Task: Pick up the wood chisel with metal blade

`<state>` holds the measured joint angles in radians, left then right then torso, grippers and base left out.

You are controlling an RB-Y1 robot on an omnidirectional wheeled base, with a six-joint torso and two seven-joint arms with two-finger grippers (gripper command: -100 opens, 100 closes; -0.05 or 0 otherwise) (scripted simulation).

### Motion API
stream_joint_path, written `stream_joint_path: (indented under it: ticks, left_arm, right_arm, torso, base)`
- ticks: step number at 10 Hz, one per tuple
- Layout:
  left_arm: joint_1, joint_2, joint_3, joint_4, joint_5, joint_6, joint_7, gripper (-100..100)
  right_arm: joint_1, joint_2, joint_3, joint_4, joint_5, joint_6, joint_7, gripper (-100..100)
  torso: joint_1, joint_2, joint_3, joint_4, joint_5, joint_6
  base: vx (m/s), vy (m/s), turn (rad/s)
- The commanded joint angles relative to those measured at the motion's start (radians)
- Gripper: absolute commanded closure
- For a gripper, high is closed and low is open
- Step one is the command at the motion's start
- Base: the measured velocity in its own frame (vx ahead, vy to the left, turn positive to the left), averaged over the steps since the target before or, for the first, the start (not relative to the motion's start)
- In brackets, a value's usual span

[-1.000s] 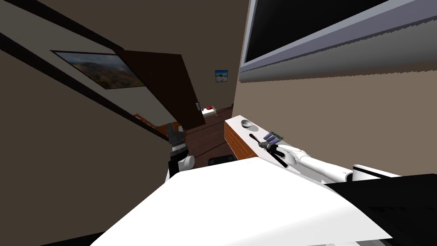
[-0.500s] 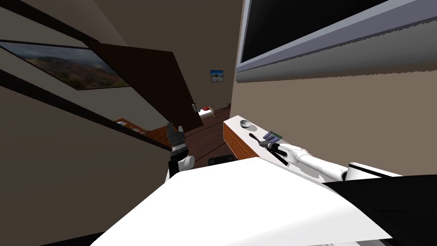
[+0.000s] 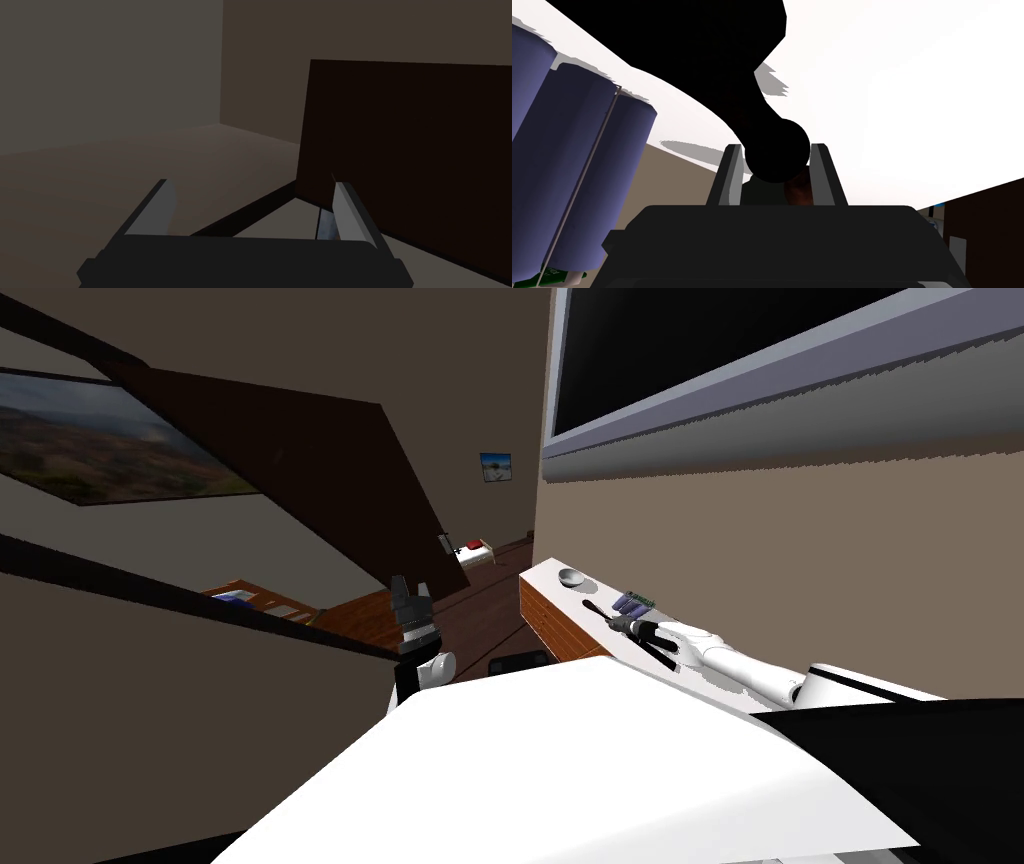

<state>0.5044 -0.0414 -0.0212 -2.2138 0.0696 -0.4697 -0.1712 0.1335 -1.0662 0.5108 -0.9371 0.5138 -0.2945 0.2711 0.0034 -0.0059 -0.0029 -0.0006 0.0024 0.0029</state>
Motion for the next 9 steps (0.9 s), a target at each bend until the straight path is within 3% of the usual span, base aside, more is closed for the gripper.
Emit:
stream_joint_path:
  ticks: [1, 6, 7, 8, 9]
  left_arm:
    - [0.000, 0.000, 0.000, 0.000, 0.000, 0.000, 0.000, 0]
    - [0.000, 0.000, 0.000, 0.000, 0.000, 0.000, 0.000, 0]
    - [0.000, 0.000, 0.000, 0.000, 0.000, 0.000, 0.000, 0]
    - [0.000, 0.000, 0.000, 0.000, 0.000, 0.000, 0.000, 0]
    - [0.000, 0.000, 0.000, 0.000, 0.000, 0.000, 0.000, 0]
  right_arm:
    - [-0.008, 0.002, -0.006, 0.022, 0.012, -0.040, 0.007, 100]
    - [-0.048, 0.018, -0.044, 0.128, 0.083, -0.173, 0.044, 100]
    - [-0.048, 0.018, -0.044, 0.128, 0.083, -0.190, 0.044, 100]
    - [-0.045, 0.016, -0.043, 0.123, 0.079, -0.174, 0.041, 100]
    - [-0.045, 0.016, -0.043, 0.125, 0.080, -0.180, 0.043, 0]
  torso:
    - [0.000, 0.000, 0.000, 0.000, 0.000, 0.000]
    - [0.001, 0.001, 0.001, 0.000, 0.000, -0.002]
    - [0.001, 0.001, 0.000, 0.000, 0.000, 0.000]
    - [0.001, 0.002, 0.001, 0.001, 0.000, -0.001]
    - [-0.001, 0.003, 0.002, 0.001, 0.000, -0.002]
  base:
    - [0.063, 0.053, -0.123]
    - [0.067, 0.065, -0.163]
    - [0.057, 0.057, -0.136]
    - [0.017, 0.022, -0.021]
    - [0.003, 0.006, 0.003]
